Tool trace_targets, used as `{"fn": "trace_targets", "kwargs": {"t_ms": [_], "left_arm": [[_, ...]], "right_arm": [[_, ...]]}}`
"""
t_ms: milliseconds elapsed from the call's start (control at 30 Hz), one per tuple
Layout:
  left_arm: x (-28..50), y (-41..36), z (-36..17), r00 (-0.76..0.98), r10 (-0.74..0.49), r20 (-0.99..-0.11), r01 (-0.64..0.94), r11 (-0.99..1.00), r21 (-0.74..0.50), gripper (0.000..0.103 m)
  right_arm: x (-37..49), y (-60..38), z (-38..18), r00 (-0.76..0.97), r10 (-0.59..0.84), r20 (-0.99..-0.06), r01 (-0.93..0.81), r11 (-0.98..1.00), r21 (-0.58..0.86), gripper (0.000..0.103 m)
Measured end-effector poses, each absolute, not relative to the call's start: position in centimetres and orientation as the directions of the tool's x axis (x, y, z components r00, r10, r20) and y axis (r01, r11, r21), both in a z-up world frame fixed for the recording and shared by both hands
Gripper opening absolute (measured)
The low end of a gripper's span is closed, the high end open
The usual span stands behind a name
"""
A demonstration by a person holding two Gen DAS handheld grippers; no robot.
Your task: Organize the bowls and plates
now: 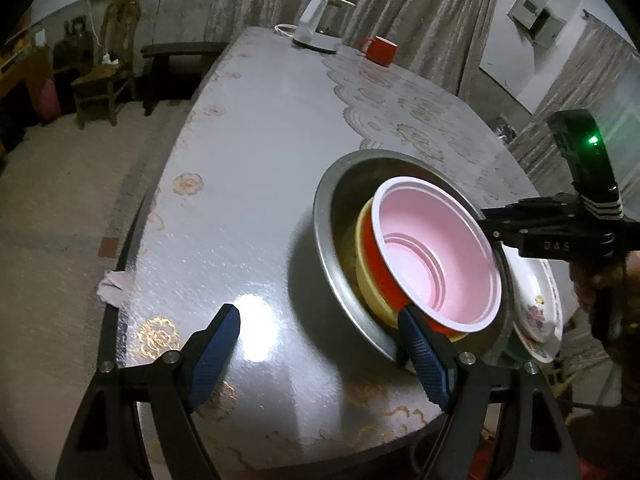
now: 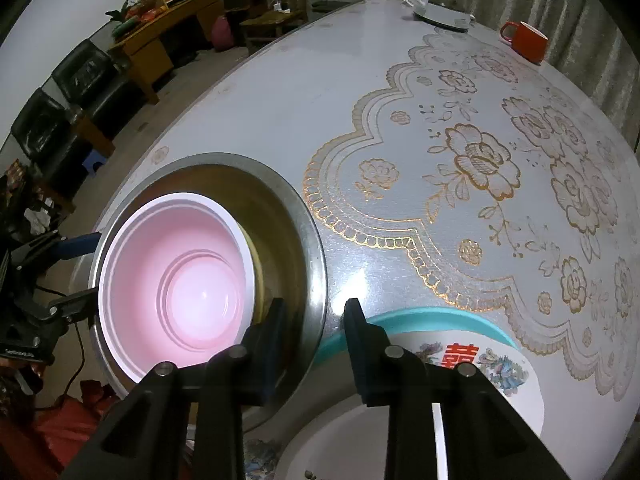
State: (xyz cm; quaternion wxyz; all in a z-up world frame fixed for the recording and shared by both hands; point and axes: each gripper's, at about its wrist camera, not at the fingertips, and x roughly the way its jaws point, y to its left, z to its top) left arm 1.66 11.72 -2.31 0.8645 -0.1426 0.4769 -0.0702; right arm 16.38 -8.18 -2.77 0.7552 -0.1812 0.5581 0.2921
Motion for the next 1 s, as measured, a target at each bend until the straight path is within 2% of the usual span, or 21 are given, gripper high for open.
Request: {"fn": "trace_targets", "kwargs": {"t_ms": [233, 500, 667, 700, 733, 867, 1000], "left_arm": [[1.3, 11.9, -2.4, 0.511, -0.335, -0.792, 0.011, 0.924, -0.383, 0.081], [1.5, 13.6, -2.5, 0.526, -0.399, -0.751, -0.018, 0.878, -0.479, 0.059], [2.7, 12.8, -2.4, 0.501, -0.393, -0.771, 0.01, 0.894, -0.449, 0.053], [2.8, 12.7, -2.3, 0.503, -0.388, -0.772, 0.021, 0.899, -0.438, 0.045], [2.7, 12.5, -2.1, 0.506, -0.382, -0.773, 0.04, 0.906, -0.422, 0.043], [2.5, 10.7, -1.1, 0.543, -0.295, -0.787, 0.12, 0.954, -0.275, 0.036], [3.0, 11.3, -1.3, 0.541, -0.329, -0.774, 0.11, 0.94, -0.323, 0.027]], "right_arm": [[16.4, -7.3, -3.7, 0.177, 0.226, -0.958, -0.691, 0.722, 0.043, 0.021], [17.0, -7.4, -4.2, 0.149, 0.244, -0.958, -0.686, 0.723, 0.078, 0.02], [17.0, -7.3, -4.2, 0.151, 0.24, -0.959, -0.692, 0.718, 0.071, 0.02], [17.0, -7.3, -4.3, 0.152, 0.24, -0.959, -0.693, 0.717, 0.07, 0.02], [17.1, -7.3, -4.3, 0.153, 0.242, -0.958, -0.694, 0.717, 0.07, 0.02], [16.9, -7.2, -4.5, 0.161, 0.252, -0.954, -0.698, 0.713, 0.07, 0.018], [17.5, -7.5, -4.7, 0.157, 0.288, -0.945, -0.68, 0.725, 0.108, 0.015]]}}
